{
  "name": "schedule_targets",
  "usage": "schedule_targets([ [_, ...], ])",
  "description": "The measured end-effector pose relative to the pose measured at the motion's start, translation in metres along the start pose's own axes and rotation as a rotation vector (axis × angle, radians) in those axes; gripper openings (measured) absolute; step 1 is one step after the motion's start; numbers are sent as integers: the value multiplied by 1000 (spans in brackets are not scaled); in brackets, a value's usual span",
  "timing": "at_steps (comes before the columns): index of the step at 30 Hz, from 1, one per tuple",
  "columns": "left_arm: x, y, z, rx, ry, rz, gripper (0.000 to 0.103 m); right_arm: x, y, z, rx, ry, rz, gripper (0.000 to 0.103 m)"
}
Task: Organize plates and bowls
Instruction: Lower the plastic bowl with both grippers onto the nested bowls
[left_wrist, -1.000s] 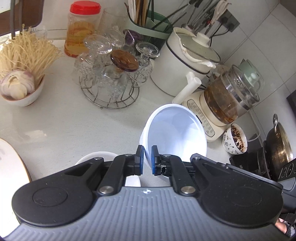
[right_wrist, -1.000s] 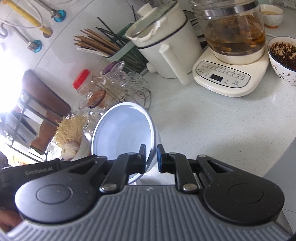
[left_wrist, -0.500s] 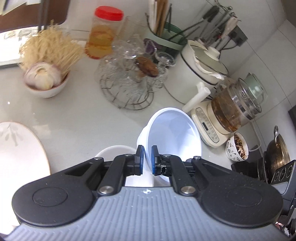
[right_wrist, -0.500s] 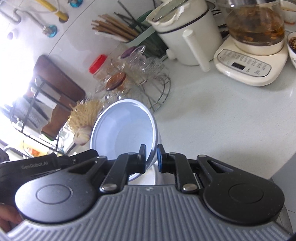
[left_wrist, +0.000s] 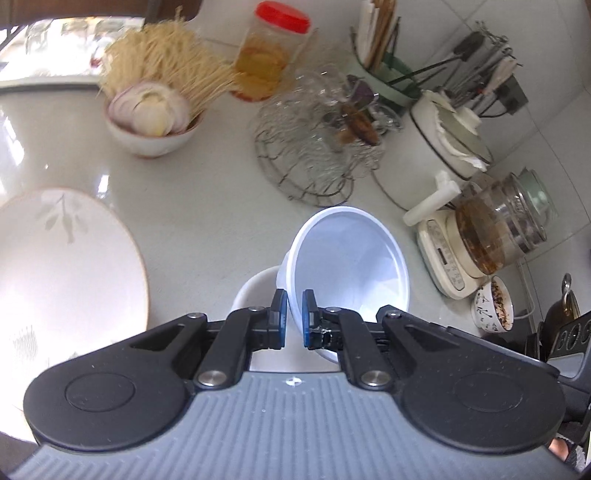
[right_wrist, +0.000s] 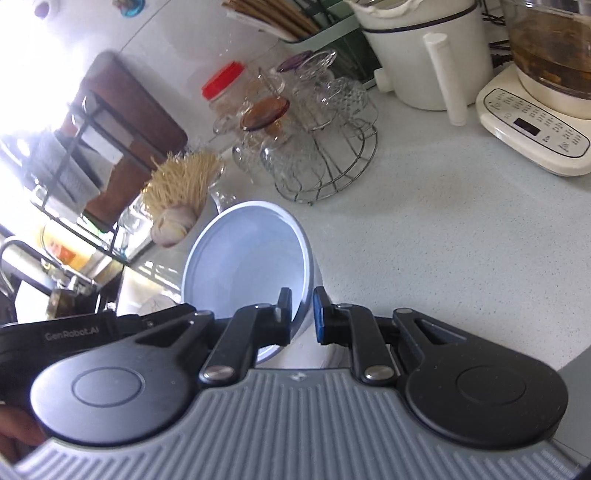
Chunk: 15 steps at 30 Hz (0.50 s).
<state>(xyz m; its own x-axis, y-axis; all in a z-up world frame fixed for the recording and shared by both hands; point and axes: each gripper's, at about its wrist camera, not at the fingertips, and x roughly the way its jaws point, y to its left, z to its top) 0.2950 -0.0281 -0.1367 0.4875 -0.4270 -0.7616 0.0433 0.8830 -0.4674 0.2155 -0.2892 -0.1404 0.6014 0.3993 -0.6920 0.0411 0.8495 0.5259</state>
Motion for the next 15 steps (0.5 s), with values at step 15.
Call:
schedule_targets([
  [15, 5, 23, -19, -49, 46, -3, 10, 14, 6, -17, -33, 72, -48, 17],
])
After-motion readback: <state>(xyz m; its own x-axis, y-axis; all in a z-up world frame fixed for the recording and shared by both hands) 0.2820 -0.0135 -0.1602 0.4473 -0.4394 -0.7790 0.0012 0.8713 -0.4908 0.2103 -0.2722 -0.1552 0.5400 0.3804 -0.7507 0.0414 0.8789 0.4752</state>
